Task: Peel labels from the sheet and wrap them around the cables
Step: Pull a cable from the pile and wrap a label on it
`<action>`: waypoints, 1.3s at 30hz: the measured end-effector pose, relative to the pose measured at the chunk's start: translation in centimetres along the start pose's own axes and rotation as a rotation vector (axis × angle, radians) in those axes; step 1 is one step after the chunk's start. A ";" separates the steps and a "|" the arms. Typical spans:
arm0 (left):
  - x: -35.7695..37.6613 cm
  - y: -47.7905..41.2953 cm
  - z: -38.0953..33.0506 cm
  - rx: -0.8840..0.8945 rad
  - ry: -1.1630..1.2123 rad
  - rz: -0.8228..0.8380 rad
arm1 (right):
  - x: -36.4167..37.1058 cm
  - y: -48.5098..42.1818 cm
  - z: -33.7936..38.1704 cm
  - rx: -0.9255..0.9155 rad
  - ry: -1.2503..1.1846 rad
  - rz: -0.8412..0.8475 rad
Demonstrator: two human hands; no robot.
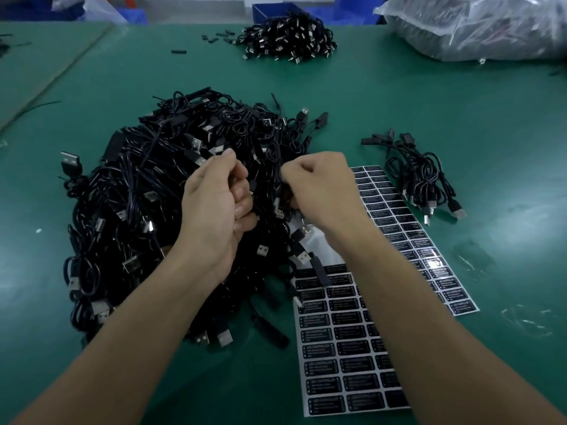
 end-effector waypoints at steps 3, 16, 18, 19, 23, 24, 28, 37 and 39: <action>-0.1 -0.1 0.1 -0.006 -0.035 -0.014 | -0.7 1.5 1.0 -0.018 -0.227 0.111; 0.3 0.1 0.2 -0.116 -0.058 0.153 | -1.6 7.6 -1.8 0.023 0.003 0.926; 0.7 0.4 0.1 -0.183 -0.077 0.272 | -2.9 6.6 -2.2 0.036 0.002 0.821; 0.9 0.6 0.1 -0.201 -0.110 0.335 | -4.0 5.7 -2.6 0.063 -0.028 0.670; 1.9 1.5 0.5 -0.191 -0.309 0.499 | -8.7 3.0 -4.8 0.152 0.053 0.071; 2.2 1.7 0.7 -0.174 -0.370 0.508 | -9.3 2.8 -5.2 0.144 0.147 0.014; 2.7 1.8 2.0 -0.094 -0.584 0.511 | -9.9 2.9 -6.2 0.208 0.301 -0.015; 3.4 2.8 4.3 0.061 -0.806 0.568 | -9.6 3.4 -7.1 0.470 -0.331 0.041; 3.6 2.8 4.2 0.119 -0.798 0.537 | -9.7 3.9 -7.2 0.454 -0.244 0.129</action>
Point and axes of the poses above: each hand's wrist, its own y-axis away from the middle knuckle, its own x-axis out of the palm, z = x × y, the point moved 5 cm from there along -y, towards the middle knuckle, and after that the axes turned 2 degrees about -y, right-handed, at the moved point
